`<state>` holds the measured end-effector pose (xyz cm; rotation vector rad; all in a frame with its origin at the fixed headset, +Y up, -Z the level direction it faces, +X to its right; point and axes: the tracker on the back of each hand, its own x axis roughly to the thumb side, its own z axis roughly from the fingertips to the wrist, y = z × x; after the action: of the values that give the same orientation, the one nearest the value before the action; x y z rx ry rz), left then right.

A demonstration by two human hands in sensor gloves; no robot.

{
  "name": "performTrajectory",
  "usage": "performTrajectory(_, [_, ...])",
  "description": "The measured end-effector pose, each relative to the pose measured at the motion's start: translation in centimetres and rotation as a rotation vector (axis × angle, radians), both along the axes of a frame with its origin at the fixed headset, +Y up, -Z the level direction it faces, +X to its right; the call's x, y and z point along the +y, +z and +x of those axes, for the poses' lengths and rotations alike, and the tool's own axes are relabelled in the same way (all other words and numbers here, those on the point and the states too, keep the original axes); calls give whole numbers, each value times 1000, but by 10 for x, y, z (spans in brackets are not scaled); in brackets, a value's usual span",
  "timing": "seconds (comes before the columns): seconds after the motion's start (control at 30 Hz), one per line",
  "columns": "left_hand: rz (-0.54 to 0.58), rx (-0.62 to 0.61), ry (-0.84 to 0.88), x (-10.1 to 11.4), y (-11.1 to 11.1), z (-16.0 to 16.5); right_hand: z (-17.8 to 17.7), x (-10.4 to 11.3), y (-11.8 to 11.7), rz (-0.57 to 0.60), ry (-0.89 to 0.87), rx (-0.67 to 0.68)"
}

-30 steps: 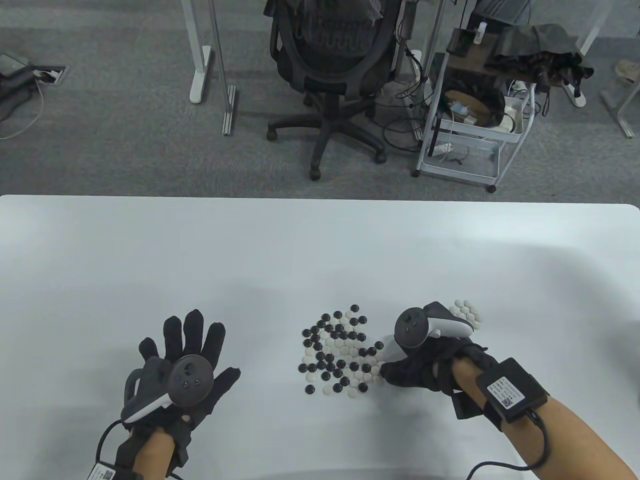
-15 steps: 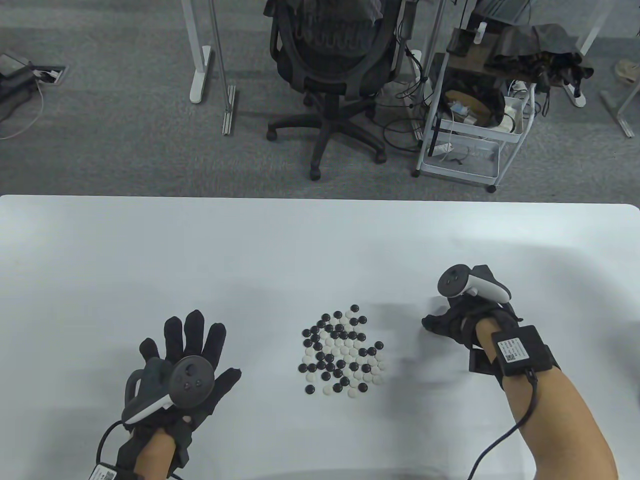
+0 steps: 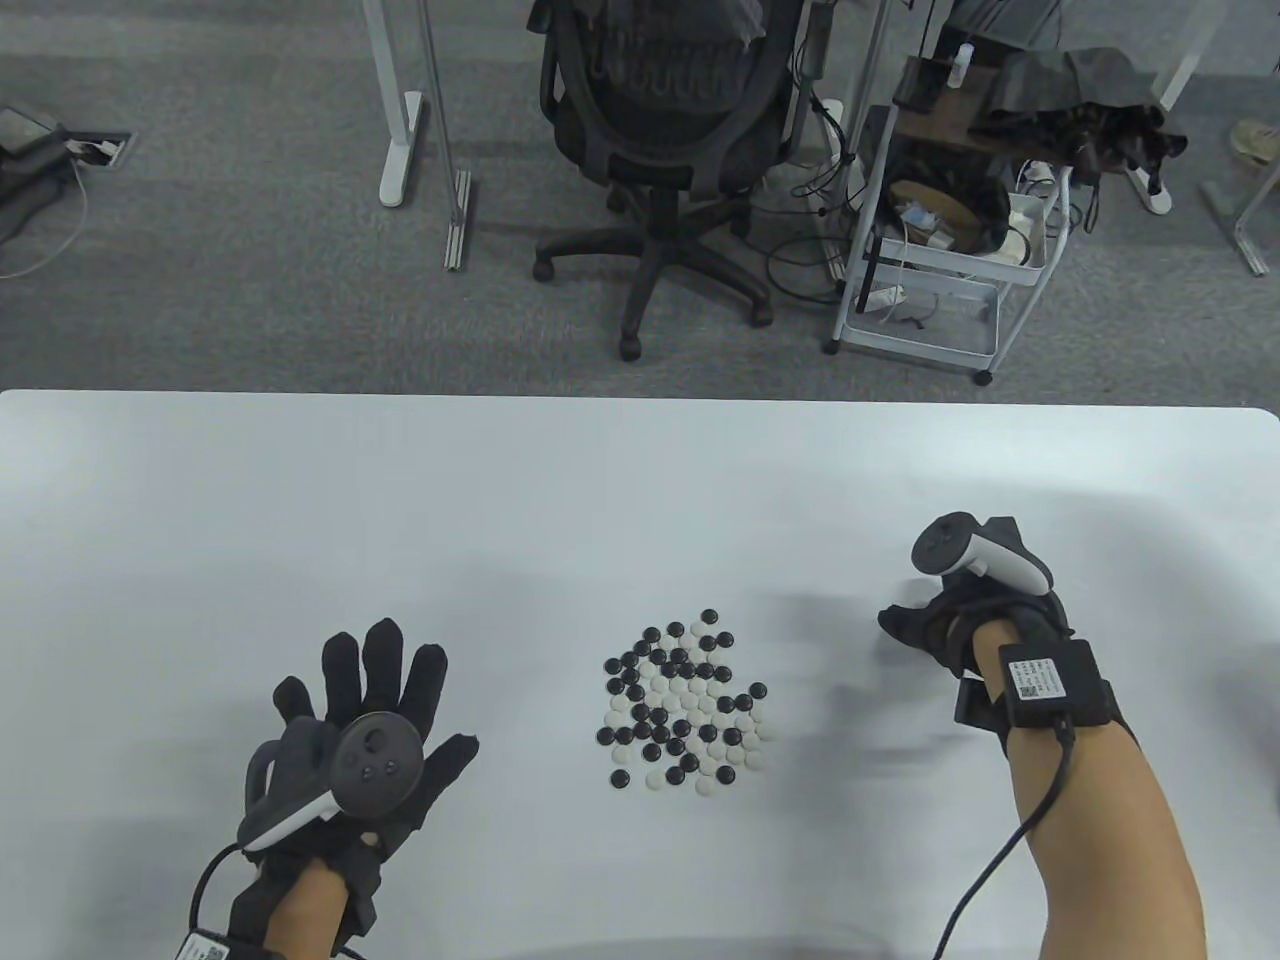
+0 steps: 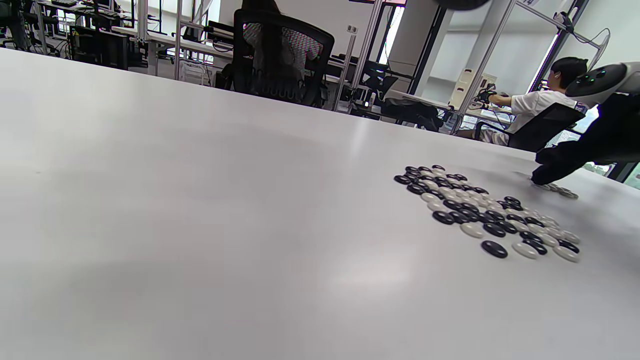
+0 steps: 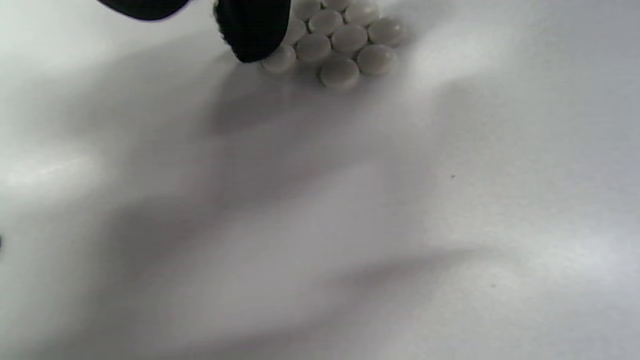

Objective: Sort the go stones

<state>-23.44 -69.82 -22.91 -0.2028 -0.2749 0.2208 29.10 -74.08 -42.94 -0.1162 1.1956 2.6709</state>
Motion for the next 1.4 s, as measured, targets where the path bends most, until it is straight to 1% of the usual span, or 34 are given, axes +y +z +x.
performTrajectory(0.1, [1, 0, 1, 0, 0, 0, -14, 12, 4, 22, -48, 51])
performTrajectory(0.17, [-1, 0, 0, 0, 0, 0, -32, 22, 12, 9, -94, 134])
performTrajectory(0.2, [-2, 0, -2, 0, 0, 0, -37, 23, 15, 7, -104, 154])
performTrajectory(0.3, [-5, -2, -6, 0, 0, 1, -67, 29, 33, -45, -133, 306])
performTrajectory(0.37, [-6, -4, -10, 0, 0, 1, -90, 26, 49, -73, -131, 416])
performTrajectory(0.43, [-7, -5, -10, 0, 0, 2, -103, 22, 58, -91, -128, 472])
performTrajectory(0.53, [-6, -6, -12, 0, 0, 2, -121, 12, 69, -114, -138, 525])
performTrajectory(0.63, [-2, -6, -9, 0, 0, 2, -128, 3, 74, -122, -155, 539])
performTrajectory(0.7, [5, -6, -4, 1, 1, 2, -128, -5, 75, -132, -162, 532])
performTrajectory(0.8, [8, -4, 1, 2, 1, 1, -121, -10, 77, -139, -146, 517])
performTrajectory(0.87, [8, -4, 3, 2, 1, 1, -112, -10, 76, -140, -155, 491])
performTrajectory(0.97, [7, -6, 0, 2, 1, 1, -96, -8, 70, -116, -121, 445])
performTrajectory(1.07, [6, -10, -3, 2, 2, 2, -69, -6, 53, -88, -84, 323])
performTrajectory(1.1, [7, -11, -3, 2, 2, 3, -57, -5, 45, -86, -75, 264])
performTrajectory(1.17, [10, -12, -1, 3, 2, 3, -40, -3, 33, -80, -38, 199])
performTrajectory(1.27, [12, -9, 1, 3, 2, 2, -19, -2, 21, -83, -15, 101])
performTrajectory(1.4, [-2, -6, -6, 0, 0, 2, -2, -2, 13, -81, -17, 20])
